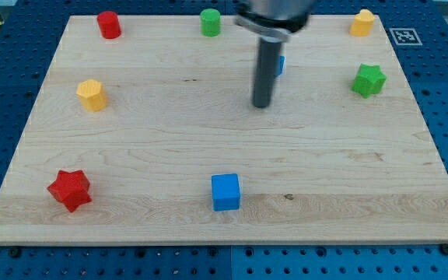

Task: Push the blue triangle towards the bottom

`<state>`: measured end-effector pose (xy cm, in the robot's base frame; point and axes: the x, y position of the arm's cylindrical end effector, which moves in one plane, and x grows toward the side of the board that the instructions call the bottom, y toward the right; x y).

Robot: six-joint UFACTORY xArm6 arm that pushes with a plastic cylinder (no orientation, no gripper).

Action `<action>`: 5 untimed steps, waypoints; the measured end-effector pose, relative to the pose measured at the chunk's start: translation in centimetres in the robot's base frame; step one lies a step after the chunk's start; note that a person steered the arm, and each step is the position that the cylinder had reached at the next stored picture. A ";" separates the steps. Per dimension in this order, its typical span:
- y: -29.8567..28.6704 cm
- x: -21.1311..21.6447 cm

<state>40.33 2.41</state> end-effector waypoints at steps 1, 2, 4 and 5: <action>-4.7 -3.5; -4.8 -8.2; -1.9 -13.9; 3.7 -13.0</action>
<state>27.35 6.10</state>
